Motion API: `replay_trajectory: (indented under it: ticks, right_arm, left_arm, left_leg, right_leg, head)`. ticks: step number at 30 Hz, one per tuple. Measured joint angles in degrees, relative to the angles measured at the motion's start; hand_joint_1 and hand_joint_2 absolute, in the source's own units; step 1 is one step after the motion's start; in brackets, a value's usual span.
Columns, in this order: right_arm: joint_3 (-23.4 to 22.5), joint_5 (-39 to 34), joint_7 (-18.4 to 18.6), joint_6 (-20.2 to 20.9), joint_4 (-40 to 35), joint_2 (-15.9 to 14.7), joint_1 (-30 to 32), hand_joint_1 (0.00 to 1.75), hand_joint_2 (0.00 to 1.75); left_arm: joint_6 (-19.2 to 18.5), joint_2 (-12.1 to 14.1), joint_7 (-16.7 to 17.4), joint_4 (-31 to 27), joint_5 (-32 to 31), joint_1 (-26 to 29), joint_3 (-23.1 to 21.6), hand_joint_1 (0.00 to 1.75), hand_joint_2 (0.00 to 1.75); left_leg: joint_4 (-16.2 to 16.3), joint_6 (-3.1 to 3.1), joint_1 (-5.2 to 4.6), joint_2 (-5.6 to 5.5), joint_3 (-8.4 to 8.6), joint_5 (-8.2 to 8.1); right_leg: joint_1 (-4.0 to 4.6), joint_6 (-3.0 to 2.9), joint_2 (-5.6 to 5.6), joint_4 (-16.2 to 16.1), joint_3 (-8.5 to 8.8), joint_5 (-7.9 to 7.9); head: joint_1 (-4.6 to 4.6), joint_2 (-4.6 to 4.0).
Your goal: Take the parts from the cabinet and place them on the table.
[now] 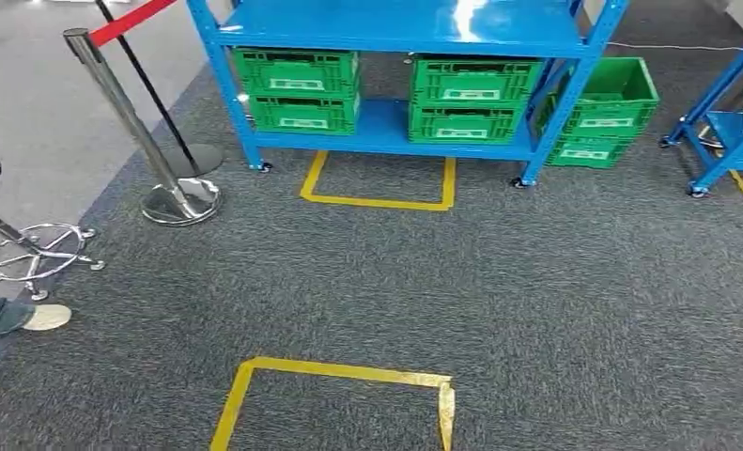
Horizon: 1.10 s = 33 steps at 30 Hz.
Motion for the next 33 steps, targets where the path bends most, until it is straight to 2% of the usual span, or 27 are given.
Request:
replay_trajectory:
  ticks: [2, 3, 4, 5, 6, 8, 9, 10, 11, 12, 13, 14, 15, 16, 17, 18, 20, 23, 25, 33]
  right_arm:
    - [0.0, 0.02, 0.0, 0.0, 0.0, 0.0, -0.2, 0.0, 0.0]
    - [0.02, 0.02, 0.0, 0.0, 0.0, 0.0, -0.21, 0.0, 0.0]
    - [0.02, 0.04, 0.0, 0.0, 0.0, 0.02, -0.23, 0.0, 0.0]
    - [0.02, 0.04, -0.02, -0.09, 0.0, 0.02, -0.18, 0.0, 0.0]
    - [0.02, 0.04, -0.02, -0.09, 0.0, 0.0, -0.05, 0.0, 0.0]
    - [0.02, 0.04, 0.0, -0.07, 0.0, -0.04, 0.24, 0.0, 0.0]
    - [0.02, 0.0, 0.0, -0.04, 0.0, -0.04, 0.23, 0.0, 0.0]
    - [0.02, -0.04, -0.02, -0.04, 0.0, -0.04, 0.14, 0.0, 0.0]
    - [0.02, -0.13, -0.02, -0.02, 0.0, -0.04, 0.0, 0.0, 0.0]
    - [0.02, -0.22, -0.11, 0.07, 0.0, -0.04, -0.09, 0.0, 0.0]
    - [0.02, -0.37, -0.2, 0.11, 0.0, -0.02, -0.2, 0.0, 0.0]
    - [0.02, -0.61, -0.22, 0.13, 0.0, -0.02, -0.25, 0.0, 0.0]
    - [0.02, -0.85, -0.26, 0.15, 0.0, -0.02, -0.28, 0.0, 0.0]
    - [0.0, -0.96, -0.28, 0.26, 0.0, -0.04, -0.24, 0.0, 0.0]
    - [0.0, -1.01, -0.28, 0.31, 0.0, -0.22, -0.2, 0.0, 0.0]
    - [0.0, -1.03, -0.35, 0.33, 0.0, -0.22, -0.21, 0.0, 0.0]
    - [0.0, -1.07, -0.35, 0.33, 0.0, -0.22, -0.21, 0.0, 0.0]
    - [0.0, -1.22, -0.35, 0.57, 0.0, -0.22, -0.18, 0.0, 0.0]
    - [0.0, -1.27, -0.37, 0.79, 0.0, -0.22, -0.17, 0.0, 0.0]
    - [0.0, -1.36, -0.37, 1.7, 0.0, -0.22, -0.17, 0.0, 0.0]
  left_arm:
    - [-0.15, 0.0, 0.0, -0.02, -0.04, 0.3, 0.04, 0.0, 0.0]
    - [-0.19, 0.0, 0.0, -0.02, -0.09, 0.48, 0.11, 0.0, 0.0]
    - [-0.2, 0.04, 0.0, -0.02, -0.15, 0.59, 0.13, 0.0, 0.0]
    - [-0.26, 0.04, 0.0, -0.02, -0.2, 0.56, 0.13, 0.0, 0.0]
    - [-0.31, 0.04, 0.0, -0.04, -0.22, 0.36, 0.15, 0.0, 0.0]
    - [-0.33, -0.04, 0.0, -0.04, -0.22, 0.08, 0.13, 0.0, 0.0]
    - [-0.33, -0.15, 0.0, -0.04, -0.2, 0.1, 0.15, 0.0, 0.0]
    - [-0.31, -0.15, 0.0, -0.04, -0.06, 0.23, 0.2, 0.0, 0.0]
    - [-0.31, -0.15, 0.0, -0.09, 0.07, 0.33, 0.35, 0.0, 0.0]
    - [-0.31, -0.15, 0.0, -0.13, 0.09, 0.35, 0.48, 0.0, 0.0]
    - [-0.31, -0.15, 0.0, -0.22, 0.24, 0.35, 0.63, 0.0, 0.0]
    - [-0.28, -0.17, 0.0, -0.39, 0.37, 0.3, 0.83, 0.0, 0.0]
    - [-0.22, -0.28, 0.0, -0.5, 0.44, 0.1, 1.09, 0.0, 0.0]
    - [-0.2, -0.46, 0.0, -0.61, 0.59, 0.06, 1.29, 0.0, 0.0]
    - [-0.17, -0.61, 0.0, -0.66, 0.66, 0.15, 1.55, 0.0, 0.0]
    - [-0.17, -0.63, 0.0, -0.81, 0.7, 0.29, 1.68, 0.0, 0.0]
    - [-0.17, -0.72, 0.0, -0.96, 0.74, 0.31, 1.92, 0.0, 0.0]
    - [-0.07, -0.9, -0.18, -1.14, 0.79, 0.3, 2.08, 0.0, 0.0]
    - [0.09, -1.03, -0.55, -1.29, 0.96, 0.29, 2.36, 0.0, 0.0]
    - [0.44, -1.42, -1.84, -1.79, 0.72, 0.28, 3.21, 0.0, 0.0]
  left_leg:
    - [-0.46, -0.81, 0.37, -1.14, -0.36, 0.6]
    - [-0.51, -1.29, 0.46, -1.85, -0.56, 0.91]
    - [0.03, -1.37, 0.38, 0.22, -0.71, 0.42]
    - [2.13, -1.72, 0.05, 3.75, -1.73, -1.41]
    - [6.07, -1.99, 0.1, 5.18, -3.57, -3.82]
    - [15.2, -2.29, 0.34, 6.08, -7.74, -7.82]
    - [17.7, -2.4, 0.41, 6.13, -8.84, -8.35]
    - [17.1, -2.42, 0.45, 6.14, -8.3, -7.38]
    - [14.08, -2.34, 0.46, 6.16, -6.55, -5.35]
    - [9.71, -2.17, 0.46, 6.24, -4.08, -3.2]
    - [4.21, -1.87, 0.43, 6.64, -0.91, -1.08]
    - [0.61, -1.53, 0.29, 7.58, 1.11, -1.01]
    - [-0.47, -1.18, 0.17, 7.55, 1.47, -1.36]
    - [-0.58, -1.1, 0.33, 7.51, 1.37, -1.15]
    - [-0.64, -1.58, 0.36, 7.48, 1.41, -1.2]
    - [-0.64, -1.46, 0.25, 7.47, 1.46, -1.22]
    - [-0.62, -1.12, 0.14, 7.47, 1.39, -1.23]
    - [-0.58, -0.78, 0.1, 7.49, 1.38, -1.25]
    - [-0.55, -0.52, 0.04, 7.49, 1.35, -1.28]
    - [-0.54, -0.36, 0.03, 7.49, 1.35, -1.23]
  right_leg:
    - [0.47, -0.74, -1.19, 0.16, 0.43, 0.17]
    - [0.39, -1.26, -1.99, 0.0, 0.46, 0.54]
    - [0.16, -1.76, -2.91, -0.35, 0.56, 0.85]
    - [0.25, -2.12, -3.56, -0.46, 0.58, 0.91]
    - [0.36, -2.3, -4.37, -0.46, 0.5, 0.9]
    - [0.51, -2.44, -6.18, -0.44, 0.36, 0.83]
    - [0.52, -2.44, -6.83, -0.43, 0.28, 0.83]
    - [0.53, -2.44, -7.3, -0.43, 0.28, 0.83]
    - [0.53, -2.42, -7.72, -0.42, 0.3, 0.82]
    - [0.52, -2.36, -7.84, -0.43, 0.38, 0.81]
    - [0.52, -2.22, -8.11, -0.42, 0.5, 0.76]
    - [0.68, -1.93, -8.32, -0.38, 0.47, 0.72]
    - [1.05, -1.53, -8.38, -0.08, 0.19, 0.5]
    - [1.09, -1.34, -8.43, -0.24, 0.01, 0.53]
    - [1.21, -2.51, -8.36, -0.33, -0.21, 0.14]
    - [1.22, -3.09, -8.41, -0.43, -0.14, 0.29]
    - [1.12, -2.19, -8.36, -0.87, -0.04, 0.89]
    - [1.1, -1.75, -8.3, -1.29, 0.15, 1.12]
    - [1.05, -1.21, -8.29, -1.45, 0.19, 1.26]
    - [1.03, -0.87, -8.29, -1.46, 0.22, 1.26]
  head:
    - [0.08, 0.0]
    - [0.08, 0.0]
    - [0.13, 0.0]
    - [-0.55, 0.0]
    - [-0.7, 0.0]
    - [-0.7, 0.0]
    - [-0.7, 0.0]
    - [-0.7, 0.0]
    - [-0.75, 0.0]
    - [-0.72, 0.0]
    - [-0.72, 0.0]
    - [-0.79, 0.0]
    - [-0.81, 0.0]
    - [-0.63, 0.0]
    - [-0.73, 0.0]
    - [-0.57, 0.0]
    - [-0.59, 0.0]
    - [-0.64, 0.0]
    - [-0.64, 0.0]
    - [-0.68, 0.0]
